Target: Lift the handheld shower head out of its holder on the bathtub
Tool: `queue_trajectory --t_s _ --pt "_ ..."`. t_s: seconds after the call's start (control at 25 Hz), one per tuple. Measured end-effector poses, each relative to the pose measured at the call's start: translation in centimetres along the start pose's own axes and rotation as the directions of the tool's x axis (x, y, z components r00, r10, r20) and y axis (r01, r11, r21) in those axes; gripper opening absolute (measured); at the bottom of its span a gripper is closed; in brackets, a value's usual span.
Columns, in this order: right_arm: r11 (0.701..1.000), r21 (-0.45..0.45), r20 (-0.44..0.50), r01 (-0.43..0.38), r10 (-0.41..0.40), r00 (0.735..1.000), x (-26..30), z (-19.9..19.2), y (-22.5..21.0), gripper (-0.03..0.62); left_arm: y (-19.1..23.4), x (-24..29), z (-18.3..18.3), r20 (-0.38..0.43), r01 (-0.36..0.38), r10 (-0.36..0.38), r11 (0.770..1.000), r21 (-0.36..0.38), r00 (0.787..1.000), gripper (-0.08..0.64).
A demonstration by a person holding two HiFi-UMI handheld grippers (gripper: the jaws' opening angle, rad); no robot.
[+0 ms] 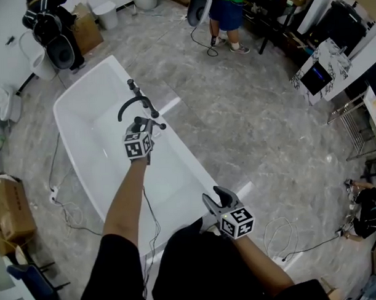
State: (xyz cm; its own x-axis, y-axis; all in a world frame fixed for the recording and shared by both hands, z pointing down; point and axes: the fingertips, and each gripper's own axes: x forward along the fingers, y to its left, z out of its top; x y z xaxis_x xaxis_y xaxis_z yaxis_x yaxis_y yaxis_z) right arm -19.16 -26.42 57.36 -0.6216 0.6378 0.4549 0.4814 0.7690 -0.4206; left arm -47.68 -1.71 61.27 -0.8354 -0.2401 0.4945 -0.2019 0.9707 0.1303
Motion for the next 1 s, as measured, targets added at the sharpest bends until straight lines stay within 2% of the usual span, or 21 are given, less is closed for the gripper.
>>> queue_trajectory --t_s 0.24,0.48,1.0 --pt "1.0 -0.008 0.039 0.0 0.0 0.999 -1.6 1.2 0.3 0.196 -1.4 -3.3 2.6 0.045 0.007 -0.008 0.999 0.032 0.999 0.127" --pt "0.999 -0.035 0.074 -0.016 0.019 0.997 -1.9 2.2 1.3 0.196 -2.5 -6.6 5.1 0.087 0.019 -0.028 0.994 0.111 0.996 0.128" --pt "0.994 -0.09 0.116 -0.066 0.076 0.99 -1.3 5.2 3.7 0.193 -3.6 -12.2 8.4 0.161 0.002 -0.024 0.991 0.135 0.987 0.127"
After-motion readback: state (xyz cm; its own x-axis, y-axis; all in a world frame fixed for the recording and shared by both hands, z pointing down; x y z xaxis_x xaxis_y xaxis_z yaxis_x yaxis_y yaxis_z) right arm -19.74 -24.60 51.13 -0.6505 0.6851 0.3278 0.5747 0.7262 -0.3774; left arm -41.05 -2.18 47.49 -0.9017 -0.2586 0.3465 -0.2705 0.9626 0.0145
